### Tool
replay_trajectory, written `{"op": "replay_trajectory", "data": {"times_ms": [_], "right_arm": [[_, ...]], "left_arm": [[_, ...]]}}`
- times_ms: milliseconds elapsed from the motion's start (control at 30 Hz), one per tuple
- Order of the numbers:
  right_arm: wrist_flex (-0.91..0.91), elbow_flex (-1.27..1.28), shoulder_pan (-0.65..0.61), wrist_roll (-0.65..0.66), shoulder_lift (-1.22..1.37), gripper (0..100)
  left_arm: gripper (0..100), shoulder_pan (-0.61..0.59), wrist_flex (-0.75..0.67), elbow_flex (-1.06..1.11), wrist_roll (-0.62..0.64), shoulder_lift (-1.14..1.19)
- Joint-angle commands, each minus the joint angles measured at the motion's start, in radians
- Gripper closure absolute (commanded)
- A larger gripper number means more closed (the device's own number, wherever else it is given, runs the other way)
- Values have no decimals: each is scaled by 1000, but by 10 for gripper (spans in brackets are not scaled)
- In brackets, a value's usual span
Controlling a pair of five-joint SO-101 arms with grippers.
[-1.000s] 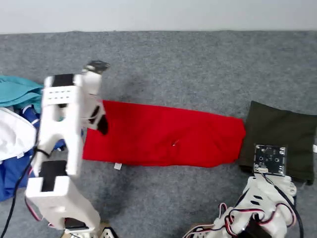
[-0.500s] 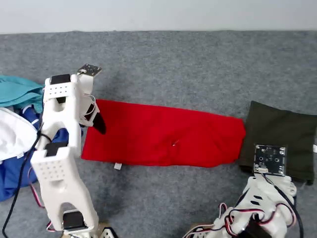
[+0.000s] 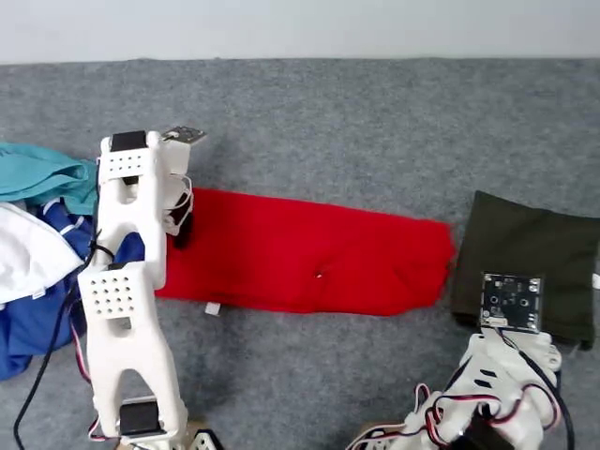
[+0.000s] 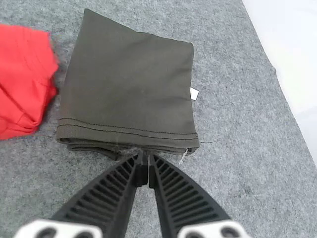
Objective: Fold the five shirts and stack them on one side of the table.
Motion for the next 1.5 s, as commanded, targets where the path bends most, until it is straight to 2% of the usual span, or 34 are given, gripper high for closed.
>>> {"op": "replay_trajectory", "data": {"times_ms": [0,267,433,767,900,1200,1467], "right_arm": [[-7,-2,7,-5,10,985],[-7,-2,7,-5,10,985],[-7,-2,7,-5,10,985],[-7,-2,7,-5,10,985],[-7,-2,7,-5,10,985],[-7,-2,7,-5,10,985],[-7,-2,7,-5,10,985]], "left_arm": [[987,-32,14,-22,-5,-66],[987,-95,14,-22,-60,-183],[987,-38,15,-13,-57,-250],[987,273,14,303,-6,-678],[987,413,14,348,43,-773],[987,669,-14,346,140,-789],[987,758,-87,275,199,-634]]}}
